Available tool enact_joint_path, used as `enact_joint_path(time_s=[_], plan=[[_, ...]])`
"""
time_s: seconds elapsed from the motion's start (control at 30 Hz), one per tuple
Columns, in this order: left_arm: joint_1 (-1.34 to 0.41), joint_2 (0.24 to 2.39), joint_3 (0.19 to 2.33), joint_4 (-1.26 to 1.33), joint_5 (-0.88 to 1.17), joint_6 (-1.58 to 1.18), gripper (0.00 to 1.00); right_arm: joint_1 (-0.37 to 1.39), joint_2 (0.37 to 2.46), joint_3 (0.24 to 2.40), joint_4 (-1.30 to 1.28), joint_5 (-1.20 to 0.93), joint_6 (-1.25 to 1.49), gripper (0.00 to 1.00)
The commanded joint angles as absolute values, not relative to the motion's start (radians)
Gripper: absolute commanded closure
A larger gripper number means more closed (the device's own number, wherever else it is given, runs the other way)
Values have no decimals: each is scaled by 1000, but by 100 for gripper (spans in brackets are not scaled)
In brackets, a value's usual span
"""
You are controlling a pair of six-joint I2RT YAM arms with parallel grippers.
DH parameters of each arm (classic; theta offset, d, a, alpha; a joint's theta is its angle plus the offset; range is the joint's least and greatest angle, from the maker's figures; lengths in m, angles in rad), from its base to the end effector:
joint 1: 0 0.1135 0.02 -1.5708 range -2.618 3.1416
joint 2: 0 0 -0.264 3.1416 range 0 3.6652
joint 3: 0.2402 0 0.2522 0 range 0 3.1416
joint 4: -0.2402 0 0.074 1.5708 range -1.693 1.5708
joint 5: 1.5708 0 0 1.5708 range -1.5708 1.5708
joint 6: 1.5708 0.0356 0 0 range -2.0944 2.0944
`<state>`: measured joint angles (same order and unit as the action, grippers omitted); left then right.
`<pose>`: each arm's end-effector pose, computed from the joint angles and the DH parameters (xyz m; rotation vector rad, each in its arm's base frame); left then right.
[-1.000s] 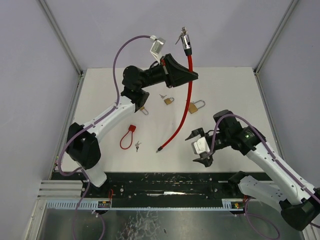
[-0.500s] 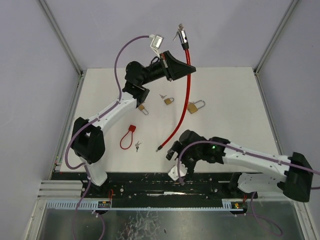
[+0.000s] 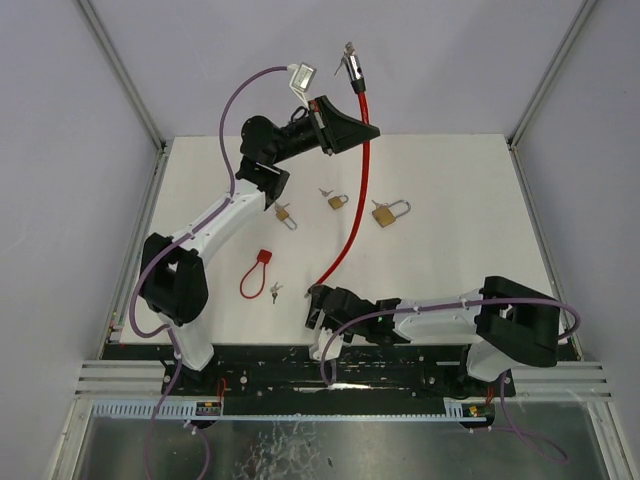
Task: Lock with the key
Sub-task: Lock the lock.
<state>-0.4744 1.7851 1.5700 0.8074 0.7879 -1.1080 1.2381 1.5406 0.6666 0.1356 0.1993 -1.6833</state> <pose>0.3536 -0.2100 0.4331 0.4629 1.2836 -1.7510 0.1033 0.2773 0.1547 -2.3070 0.3588 -0.4551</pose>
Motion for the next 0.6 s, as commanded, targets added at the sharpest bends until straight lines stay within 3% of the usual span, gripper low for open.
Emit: enact_joint_path(time_s=[0.0, 0.3, 0.57], plan=[[-465, 1755, 1599, 853, 817, -1159, 100, 1241, 1563, 650, 362, 345, -1803, 18], [-465, 1739, 1592, 868, 838, -1189, 100, 1202, 1709, 626, 624, 421, -1939, 26], [-465, 1725, 1591, 858, 847, -1183, 100, 1148, 1671, 623, 592, 419, -1951, 40]])
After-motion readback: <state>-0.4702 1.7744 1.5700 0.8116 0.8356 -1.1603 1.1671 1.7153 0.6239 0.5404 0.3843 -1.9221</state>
